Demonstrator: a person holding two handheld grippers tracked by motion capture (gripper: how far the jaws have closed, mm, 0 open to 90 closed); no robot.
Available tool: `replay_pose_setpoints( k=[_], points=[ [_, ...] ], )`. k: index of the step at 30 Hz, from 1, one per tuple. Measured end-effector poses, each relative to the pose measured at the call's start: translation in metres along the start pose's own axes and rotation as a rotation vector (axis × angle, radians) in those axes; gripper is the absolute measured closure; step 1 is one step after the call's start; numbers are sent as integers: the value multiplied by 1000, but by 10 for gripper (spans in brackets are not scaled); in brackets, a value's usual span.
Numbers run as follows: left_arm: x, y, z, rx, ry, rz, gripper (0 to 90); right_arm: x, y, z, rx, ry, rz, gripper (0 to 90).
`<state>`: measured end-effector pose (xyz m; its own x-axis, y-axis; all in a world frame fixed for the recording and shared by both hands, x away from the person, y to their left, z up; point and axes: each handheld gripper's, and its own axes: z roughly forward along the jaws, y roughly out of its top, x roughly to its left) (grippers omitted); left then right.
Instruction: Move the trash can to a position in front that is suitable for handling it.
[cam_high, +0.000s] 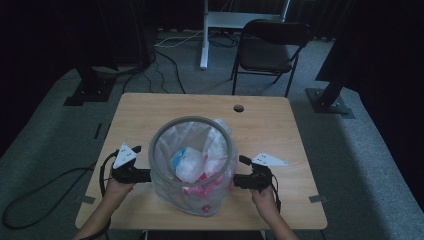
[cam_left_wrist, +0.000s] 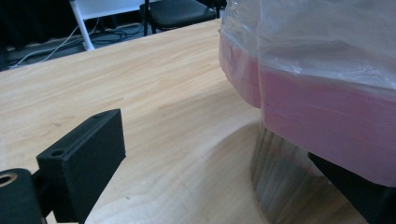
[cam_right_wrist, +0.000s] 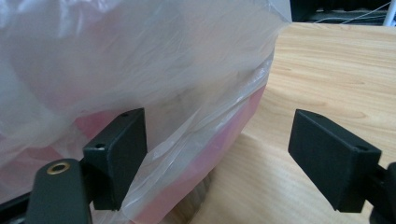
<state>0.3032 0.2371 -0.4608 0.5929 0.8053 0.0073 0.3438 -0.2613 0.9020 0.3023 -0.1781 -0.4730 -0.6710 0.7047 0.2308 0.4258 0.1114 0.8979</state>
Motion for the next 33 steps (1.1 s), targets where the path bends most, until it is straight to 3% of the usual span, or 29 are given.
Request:
replay_pose_setpoints(
  k=[4,10,14,17,19,22,24,25,26,27,30,33],
  points=[
    [-6,-3,-8,1,-2,7,39,6,-5,-7,5,23,15,189],
    [-12,-8,-16,-2,-8,2,39,15,-12,-16,9,45,0,187],
    [-12,-10,-16,-11,-17,3,37,12,-13,-16,13,58,0,160],
    [-13,-14,-18,-8,-31,14,37,10,-18,-15,19,49,-27,145],
    [-15,-19,-19,9,-38,34,37,2,-25,-18,27,67,-28,139],
    [-15,-29,-20,24,-67,20,37,-6,-27,-21,41,79,-18,142],
    [-14,-35,-20,20,-82,-1,36,-14,-28,-28,104,58,-43,130],
    [-12,-38,-20,17,-91,-16,37,-14,-28,-28,104,58,-43,130],
    [-9,-43,-21,4,-125,-33,37,-18,-29,-34,136,51,-69,130],
    [-9,-43,-21,4,-125,-33,37,-18,-29,-34,136,51,-69,130],
    [-7,-46,-26,-4,-186,-26,37,-28,-32,-48,168,56,-58,129],
    [-6,-48,-30,3,-238,-20,37,-33,-31,-57,155,48,-46,129]
  ],
)
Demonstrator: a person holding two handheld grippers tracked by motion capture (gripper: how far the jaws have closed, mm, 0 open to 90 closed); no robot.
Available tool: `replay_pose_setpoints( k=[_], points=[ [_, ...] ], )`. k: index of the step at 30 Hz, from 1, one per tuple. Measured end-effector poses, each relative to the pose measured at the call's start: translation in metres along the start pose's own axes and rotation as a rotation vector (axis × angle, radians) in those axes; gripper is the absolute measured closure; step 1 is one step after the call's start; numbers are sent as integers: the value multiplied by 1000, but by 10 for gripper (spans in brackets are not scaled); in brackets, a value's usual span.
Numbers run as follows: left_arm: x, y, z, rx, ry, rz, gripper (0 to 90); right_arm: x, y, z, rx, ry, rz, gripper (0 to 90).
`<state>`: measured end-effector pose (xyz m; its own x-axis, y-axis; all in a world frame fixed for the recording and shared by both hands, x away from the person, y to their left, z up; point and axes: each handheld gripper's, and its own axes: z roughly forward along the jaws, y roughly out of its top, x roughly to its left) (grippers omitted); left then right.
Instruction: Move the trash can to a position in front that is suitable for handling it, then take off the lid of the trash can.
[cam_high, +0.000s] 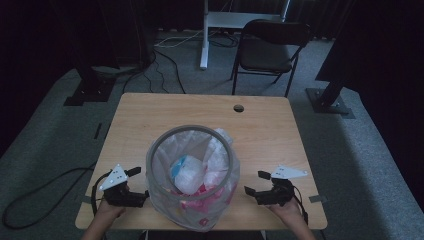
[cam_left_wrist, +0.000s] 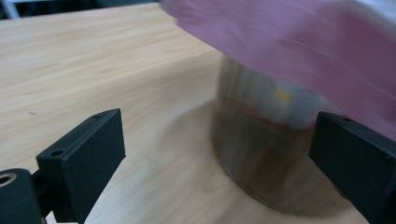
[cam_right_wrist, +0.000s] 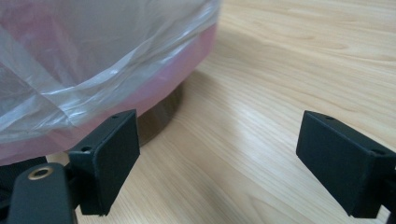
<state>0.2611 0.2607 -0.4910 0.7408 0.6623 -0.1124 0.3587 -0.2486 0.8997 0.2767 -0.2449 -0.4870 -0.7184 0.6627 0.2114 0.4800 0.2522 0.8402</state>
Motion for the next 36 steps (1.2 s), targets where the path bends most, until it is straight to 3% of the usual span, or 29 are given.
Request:
replay_pose_setpoints(
  k=[3,6,8,12,17,24,28,36],
  points=[
    [2,-5,-2,5,-28,-19,37,-3,7,-15,-40,-9,2,129],
    [5,-12,-2,25,-27,-42,37,-2,19,-29,-85,-16,-29,130],
    [7,-16,-2,28,-29,-48,37,-1,33,-39,-99,32,-45,253],
    [10,-24,-1,33,-27,-39,37,0,55,-47,-139,58,-84,226],
    [12,-29,0,21,-71,-43,37,4,94,-53,-197,101,-162,241],
    [9,-32,6,39,-106,-26,37,11,143,-40,-199,177,-256,282],
    [8,-33,8,37,-108,-21,37,20,170,-30,-208,210,-315,377],
    [9,-34,7,34,-106,-29,37,37,205,-1,-175,241,-371,471]
  ],
)
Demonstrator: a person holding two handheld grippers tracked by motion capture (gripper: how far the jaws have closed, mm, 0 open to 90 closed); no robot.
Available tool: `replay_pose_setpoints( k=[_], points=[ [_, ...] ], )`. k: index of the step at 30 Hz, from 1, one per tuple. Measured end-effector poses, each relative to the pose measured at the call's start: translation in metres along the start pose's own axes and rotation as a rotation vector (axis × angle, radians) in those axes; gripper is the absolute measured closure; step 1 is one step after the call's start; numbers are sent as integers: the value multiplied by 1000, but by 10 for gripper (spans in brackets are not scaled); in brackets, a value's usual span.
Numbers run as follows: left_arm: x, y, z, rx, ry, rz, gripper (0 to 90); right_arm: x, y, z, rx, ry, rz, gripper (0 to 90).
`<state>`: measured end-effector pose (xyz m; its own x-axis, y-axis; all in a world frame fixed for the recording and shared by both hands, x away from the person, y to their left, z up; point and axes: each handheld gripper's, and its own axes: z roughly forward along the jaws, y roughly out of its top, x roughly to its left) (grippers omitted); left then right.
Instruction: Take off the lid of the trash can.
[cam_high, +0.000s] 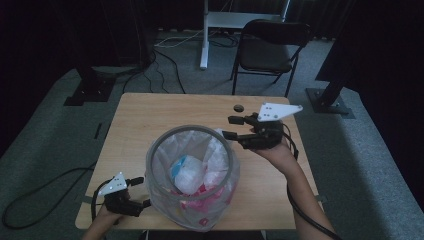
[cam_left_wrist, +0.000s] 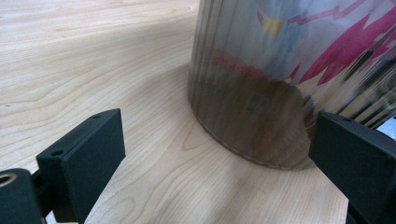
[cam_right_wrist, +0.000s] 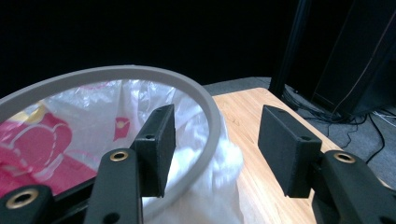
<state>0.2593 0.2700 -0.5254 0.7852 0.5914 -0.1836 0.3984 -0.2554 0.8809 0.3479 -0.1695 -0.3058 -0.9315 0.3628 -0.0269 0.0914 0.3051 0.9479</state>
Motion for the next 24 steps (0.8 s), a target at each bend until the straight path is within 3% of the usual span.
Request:
replay_pose_setpoints(
  k=[10,14,18,24],
  points=[
    [-1,-2,-1,5,-2,2,37,-11,7,38,107,11,12,552],
    [2,-5,-1,16,5,-8,37,-14,5,43,120,28,30,605],
    [3,-4,-3,-3,12,-28,37,-10,6,49,166,40,11,664],
    [3,-4,-3,3,21,-27,37,-7,6,61,246,30,-9,692]
  ],
)
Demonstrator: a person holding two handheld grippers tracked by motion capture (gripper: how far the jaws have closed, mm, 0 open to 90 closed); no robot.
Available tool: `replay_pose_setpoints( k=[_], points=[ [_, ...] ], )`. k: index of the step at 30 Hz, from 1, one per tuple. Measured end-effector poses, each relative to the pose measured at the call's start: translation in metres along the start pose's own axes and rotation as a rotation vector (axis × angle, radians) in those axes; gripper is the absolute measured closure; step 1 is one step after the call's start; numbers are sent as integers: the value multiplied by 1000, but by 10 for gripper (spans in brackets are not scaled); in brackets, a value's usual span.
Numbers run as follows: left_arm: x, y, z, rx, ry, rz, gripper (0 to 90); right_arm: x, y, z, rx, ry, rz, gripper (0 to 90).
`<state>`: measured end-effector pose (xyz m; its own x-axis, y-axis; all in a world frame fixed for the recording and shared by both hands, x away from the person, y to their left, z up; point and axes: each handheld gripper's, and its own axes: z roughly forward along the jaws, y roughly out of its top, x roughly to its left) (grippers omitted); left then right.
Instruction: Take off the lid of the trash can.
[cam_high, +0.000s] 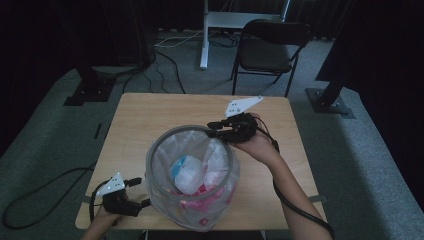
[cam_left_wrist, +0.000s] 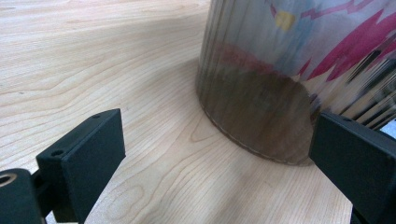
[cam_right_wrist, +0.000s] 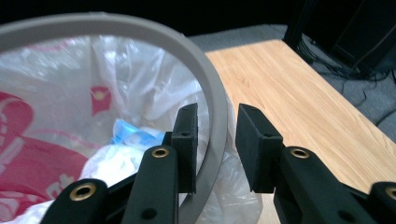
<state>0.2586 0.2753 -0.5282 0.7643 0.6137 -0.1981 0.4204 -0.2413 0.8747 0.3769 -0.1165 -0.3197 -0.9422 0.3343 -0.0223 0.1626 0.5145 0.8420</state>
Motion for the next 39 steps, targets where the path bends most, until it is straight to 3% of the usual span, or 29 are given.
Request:
replay_pose_setpoints(
  k=[7,12,19,27,39],
  points=[
    [1,0,0,2,5,-6,37,2,4,5,46,3,15,749],
    [1,1,-1,-4,10,-7,37,8,9,7,100,-47,29,771],
    [0,2,-1,-8,13,-6,37,15,13,9,130,-111,30,794],
    [2,1,-2,-11,17,-13,37,16,14,7,104,-118,40,804],
    [2,1,-2,-9,23,-12,37,14,25,-16,-39,-119,78,813]
  ],
)
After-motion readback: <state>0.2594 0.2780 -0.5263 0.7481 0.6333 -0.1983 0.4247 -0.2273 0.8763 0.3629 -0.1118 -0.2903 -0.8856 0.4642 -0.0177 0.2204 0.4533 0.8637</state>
